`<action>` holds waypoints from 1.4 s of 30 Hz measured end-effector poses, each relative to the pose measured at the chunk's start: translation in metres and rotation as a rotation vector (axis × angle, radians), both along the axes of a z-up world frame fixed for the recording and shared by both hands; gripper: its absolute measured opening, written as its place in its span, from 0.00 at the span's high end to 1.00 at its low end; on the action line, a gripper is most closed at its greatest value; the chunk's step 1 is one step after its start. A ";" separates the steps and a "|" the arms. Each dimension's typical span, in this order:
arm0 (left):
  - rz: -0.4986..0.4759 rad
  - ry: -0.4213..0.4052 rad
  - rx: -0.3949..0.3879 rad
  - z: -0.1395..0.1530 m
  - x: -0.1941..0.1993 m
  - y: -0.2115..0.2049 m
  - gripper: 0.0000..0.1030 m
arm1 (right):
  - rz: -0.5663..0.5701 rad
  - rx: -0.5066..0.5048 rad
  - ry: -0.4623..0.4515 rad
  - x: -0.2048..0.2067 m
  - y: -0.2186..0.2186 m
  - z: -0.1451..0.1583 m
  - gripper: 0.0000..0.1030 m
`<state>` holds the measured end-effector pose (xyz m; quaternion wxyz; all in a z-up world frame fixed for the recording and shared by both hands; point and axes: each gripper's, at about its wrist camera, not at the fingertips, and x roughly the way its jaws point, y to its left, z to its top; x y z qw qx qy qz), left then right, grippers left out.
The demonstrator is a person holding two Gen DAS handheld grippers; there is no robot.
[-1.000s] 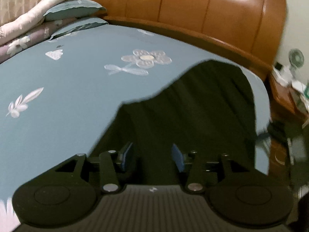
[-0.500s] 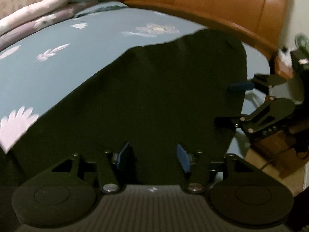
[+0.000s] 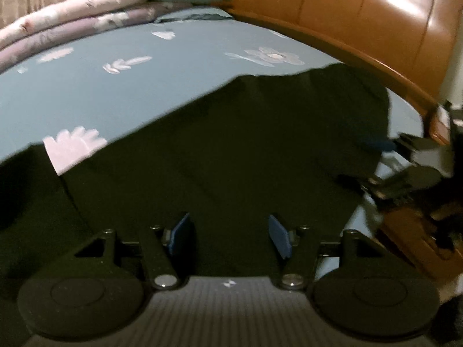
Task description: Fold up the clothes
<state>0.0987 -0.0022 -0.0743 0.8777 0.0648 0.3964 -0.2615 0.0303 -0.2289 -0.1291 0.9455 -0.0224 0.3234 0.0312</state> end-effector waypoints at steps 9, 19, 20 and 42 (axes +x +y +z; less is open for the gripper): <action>0.075 0.090 -0.064 -0.007 -0.010 0.034 0.39 | -0.004 0.002 -0.011 0.000 0.000 -0.001 0.00; 0.029 0.000 -0.048 0.001 0.024 0.009 0.38 | -0.015 -0.002 -0.004 0.002 0.001 -0.001 0.00; 0.025 0.004 -0.041 -0.002 0.026 0.006 0.38 | -0.016 -0.002 -0.006 0.001 0.001 -0.001 0.00; -0.012 0.069 -0.076 -0.004 0.046 0.027 0.35 | -0.249 -0.053 0.032 0.036 -0.062 0.009 0.00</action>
